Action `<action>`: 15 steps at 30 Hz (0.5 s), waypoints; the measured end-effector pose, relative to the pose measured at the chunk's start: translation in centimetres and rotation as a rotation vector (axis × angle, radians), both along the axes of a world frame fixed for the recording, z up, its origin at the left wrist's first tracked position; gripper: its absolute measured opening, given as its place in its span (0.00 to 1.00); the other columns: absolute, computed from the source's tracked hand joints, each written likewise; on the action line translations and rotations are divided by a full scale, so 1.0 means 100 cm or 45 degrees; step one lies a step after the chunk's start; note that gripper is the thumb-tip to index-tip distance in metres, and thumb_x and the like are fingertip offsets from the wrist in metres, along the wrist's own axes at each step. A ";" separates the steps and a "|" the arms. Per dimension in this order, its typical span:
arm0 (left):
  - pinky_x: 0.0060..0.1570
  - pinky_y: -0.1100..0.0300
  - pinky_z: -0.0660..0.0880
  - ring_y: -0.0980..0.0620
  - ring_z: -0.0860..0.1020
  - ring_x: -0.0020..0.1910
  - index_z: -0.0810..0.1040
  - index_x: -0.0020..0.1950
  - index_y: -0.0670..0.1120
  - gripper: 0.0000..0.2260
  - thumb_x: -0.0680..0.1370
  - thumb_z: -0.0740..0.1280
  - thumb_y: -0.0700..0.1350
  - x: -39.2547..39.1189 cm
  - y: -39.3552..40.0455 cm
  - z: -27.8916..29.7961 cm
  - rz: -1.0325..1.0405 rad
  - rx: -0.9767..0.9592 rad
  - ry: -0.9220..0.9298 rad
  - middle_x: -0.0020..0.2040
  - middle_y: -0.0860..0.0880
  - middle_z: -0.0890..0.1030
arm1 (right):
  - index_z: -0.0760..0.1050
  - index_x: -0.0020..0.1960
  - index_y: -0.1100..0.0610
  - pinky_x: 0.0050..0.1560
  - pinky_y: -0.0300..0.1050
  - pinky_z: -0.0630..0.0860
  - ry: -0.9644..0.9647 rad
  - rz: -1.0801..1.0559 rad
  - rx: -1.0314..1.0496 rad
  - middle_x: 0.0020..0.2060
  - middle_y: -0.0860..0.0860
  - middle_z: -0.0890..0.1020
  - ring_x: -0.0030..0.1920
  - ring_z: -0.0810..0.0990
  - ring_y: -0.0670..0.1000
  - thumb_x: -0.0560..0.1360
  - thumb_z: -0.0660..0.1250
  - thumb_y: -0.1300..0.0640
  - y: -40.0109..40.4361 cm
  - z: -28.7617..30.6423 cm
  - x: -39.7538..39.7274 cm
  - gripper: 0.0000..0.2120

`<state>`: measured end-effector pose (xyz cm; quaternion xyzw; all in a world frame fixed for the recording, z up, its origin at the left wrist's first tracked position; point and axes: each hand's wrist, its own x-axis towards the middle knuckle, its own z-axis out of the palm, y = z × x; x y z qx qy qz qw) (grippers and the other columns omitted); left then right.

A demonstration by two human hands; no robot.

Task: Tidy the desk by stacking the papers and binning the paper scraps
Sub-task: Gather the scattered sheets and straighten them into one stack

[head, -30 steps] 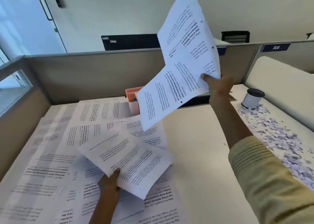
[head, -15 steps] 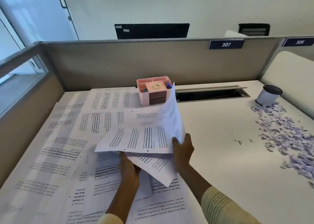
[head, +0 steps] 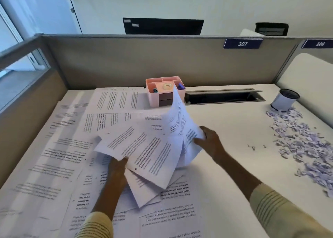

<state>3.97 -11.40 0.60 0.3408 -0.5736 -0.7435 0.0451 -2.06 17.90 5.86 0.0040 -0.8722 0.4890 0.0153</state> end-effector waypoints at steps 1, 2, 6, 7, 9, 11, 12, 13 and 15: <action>0.52 0.52 0.73 0.43 0.75 0.55 0.70 0.68 0.39 0.17 0.79 0.60 0.31 -0.003 -0.010 -0.002 -0.022 -0.018 0.001 0.64 0.40 0.75 | 0.76 0.44 0.55 0.39 0.41 0.70 0.027 0.087 0.098 0.38 0.52 0.80 0.39 0.74 0.48 0.63 0.70 0.53 0.009 0.015 -0.007 0.12; 0.55 0.51 0.72 0.43 0.75 0.56 0.70 0.68 0.39 0.18 0.79 0.60 0.30 -0.005 -0.019 -0.005 -0.049 -0.032 0.001 0.65 0.38 0.75 | 0.76 0.44 0.54 0.38 0.38 0.68 0.050 0.188 0.220 0.38 0.51 0.79 0.39 0.73 0.47 0.62 0.70 0.52 0.016 0.032 -0.014 0.12; 0.56 0.51 0.72 0.42 0.75 0.59 0.70 0.68 0.41 0.18 0.79 0.62 0.34 -0.006 -0.041 0.001 -0.160 -0.229 -0.001 0.65 0.40 0.75 | 0.80 0.48 0.58 0.42 0.43 0.67 0.054 0.613 0.796 0.41 0.52 0.81 0.43 0.76 0.51 0.65 0.74 0.59 0.021 0.112 -0.037 0.12; 0.54 0.53 0.72 0.43 0.76 0.57 0.71 0.68 0.40 0.17 0.79 0.64 0.36 -0.006 -0.042 0.005 -0.142 -0.343 -0.013 0.64 0.40 0.76 | 0.80 0.48 0.57 0.42 0.44 0.68 0.060 0.677 0.935 0.41 0.52 0.81 0.43 0.77 0.51 0.64 0.74 0.59 0.016 0.131 -0.039 0.13; 0.49 0.55 0.71 0.45 0.76 0.51 0.75 0.63 0.39 0.14 0.79 0.65 0.41 -0.007 -0.043 0.015 -0.095 -0.553 0.013 0.58 0.40 0.78 | 0.81 0.46 0.54 0.41 0.44 0.69 0.026 0.777 1.108 0.38 0.48 0.80 0.40 0.76 0.50 0.59 0.71 0.55 0.002 0.164 -0.039 0.15; 0.46 0.56 0.71 0.45 0.78 0.49 0.78 0.57 0.38 0.12 0.79 0.65 0.45 -0.014 -0.042 0.029 -0.102 -0.766 0.096 0.51 0.41 0.80 | 0.81 0.42 0.49 0.39 0.43 0.69 -0.032 0.864 1.227 0.34 0.43 0.78 0.36 0.75 0.46 0.55 0.68 0.52 -0.011 0.191 -0.037 0.16; 0.46 0.54 0.73 0.44 0.79 0.49 0.78 0.55 0.38 0.12 0.79 0.66 0.46 -0.018 -0.042 0.038 -0.127 -0.861 0.150 0.51 0.42 0.81 | 0.80 0.39 0.46 0.38 0.44 0.71 -0.064 0.902 1.276 0.33 0.42 0.78 0.36 0.75 0.45 0.54 0.68 0.52 -0.018 0.201 -0.035 0.13; 0.48 0.51 0.75 0.43 0.79 0.50 0.78 0.54 0.38 0.13 0.79 0.66 0.48 -0.022 -0.042 0.047 -0.161 -0.952 0.214 0.52 0.42 0.81 | 0.78 0.35 0.42 0.38 0.47 0.73 -0.103 0.945 1.317 0.33 0.42 0.78 0.36 0.76 0.46 0.55 0.69 0.53 -0.026 0.210 -0.034 0.10; 0.52 0.46 0.76 0.42 0.79 0.52 0.78 0.54 0.38 0.14 0.79 0.65 0.49 -0.032 -0.038 0.068 -0.244 -1.074 0.300 0.54 0.41 0.81 | 0.76 0.29 0.36 0.40 0.54 0.77 -0.129 1.012 1.405 0.35 0.45 0.80 0.38 0.78 0.51 0.58 0.72 0.56 -0.039 0.225 -0.032 0.14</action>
